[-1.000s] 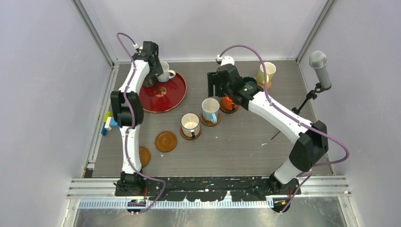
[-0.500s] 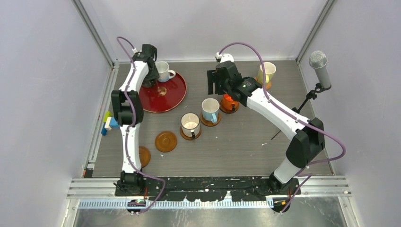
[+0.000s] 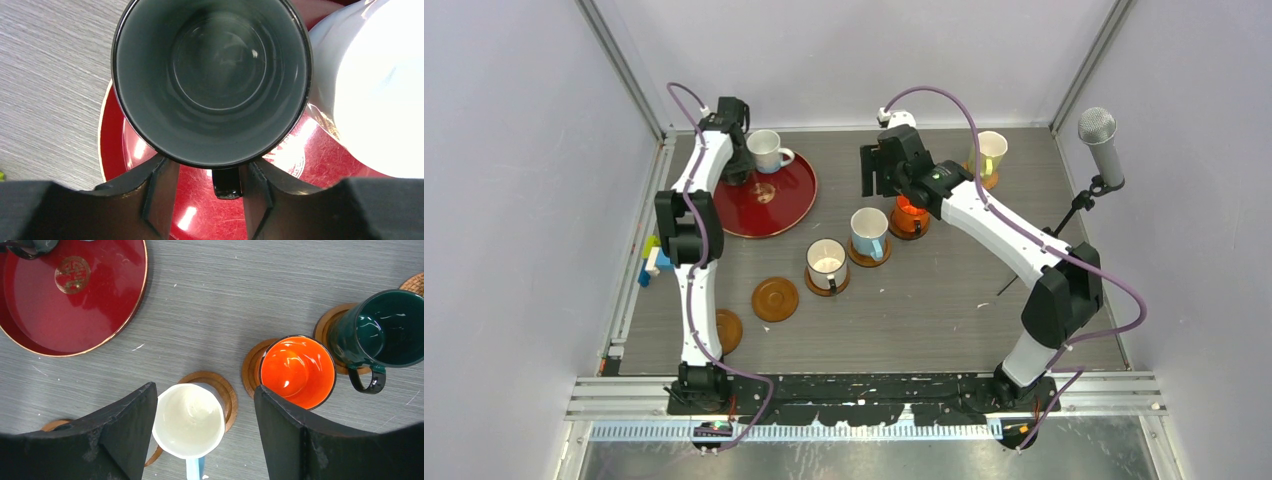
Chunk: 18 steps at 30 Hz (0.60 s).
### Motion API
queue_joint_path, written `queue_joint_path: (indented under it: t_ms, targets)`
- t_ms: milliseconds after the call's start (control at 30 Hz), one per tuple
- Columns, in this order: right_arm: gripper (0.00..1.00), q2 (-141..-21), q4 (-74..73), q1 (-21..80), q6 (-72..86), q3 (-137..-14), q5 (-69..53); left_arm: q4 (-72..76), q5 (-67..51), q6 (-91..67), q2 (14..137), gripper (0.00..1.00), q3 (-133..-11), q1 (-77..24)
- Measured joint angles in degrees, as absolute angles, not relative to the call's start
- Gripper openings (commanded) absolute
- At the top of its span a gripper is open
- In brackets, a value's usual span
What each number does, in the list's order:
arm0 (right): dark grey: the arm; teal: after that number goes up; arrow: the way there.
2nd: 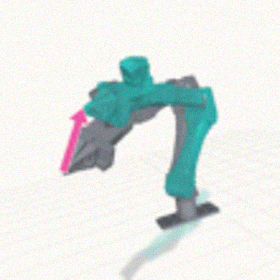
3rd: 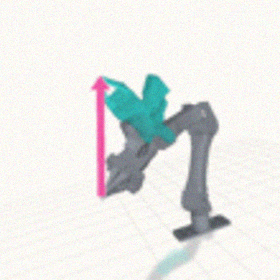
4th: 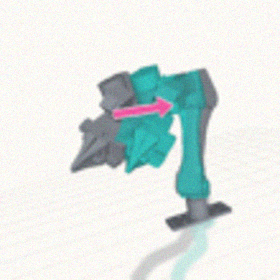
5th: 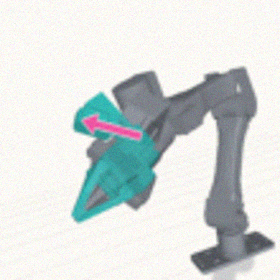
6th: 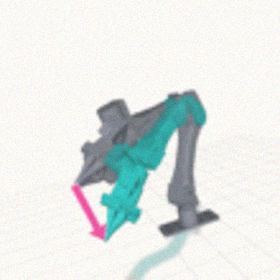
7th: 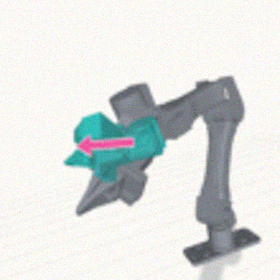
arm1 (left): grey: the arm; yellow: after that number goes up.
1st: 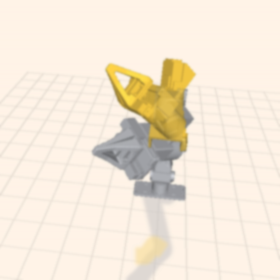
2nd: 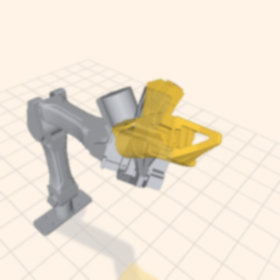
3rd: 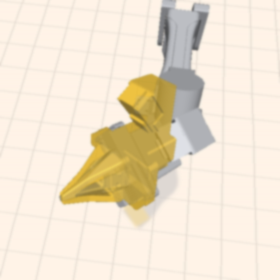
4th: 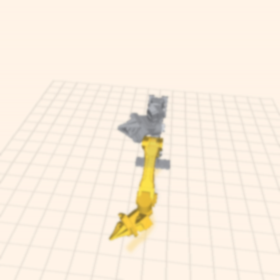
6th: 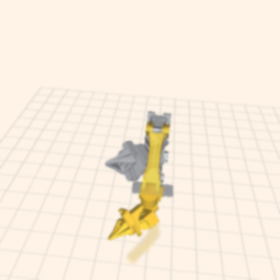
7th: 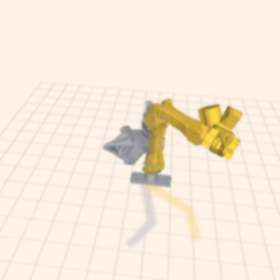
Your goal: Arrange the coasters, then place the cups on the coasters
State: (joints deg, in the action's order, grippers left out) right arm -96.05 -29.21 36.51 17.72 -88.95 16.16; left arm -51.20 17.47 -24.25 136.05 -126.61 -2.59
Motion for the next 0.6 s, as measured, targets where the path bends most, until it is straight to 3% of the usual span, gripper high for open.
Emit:
queue_joint_path:
  t_ms: [200, 400, 600]
  targets:
    - [0.75, -96.27, -29.69, 36.51, 17.72, -89.78, 15.92, -49.91, 16.56, -23.68, 136.03, 0.32, -125.82, -2.22]
    - [0.75, -96.27, -30.37, 36.51, 17.72, -89.78, 15.73, -46.85, 15.0, -23.42, 134.17, 0.01, -121.67, -1.93]
    - [0.75, -96.27, -30.79, 36.51, 17.69, -89.78, 15.46, -45.65, 13.82, -23.38, 130.3, 0.0, -116.03, -1.69]
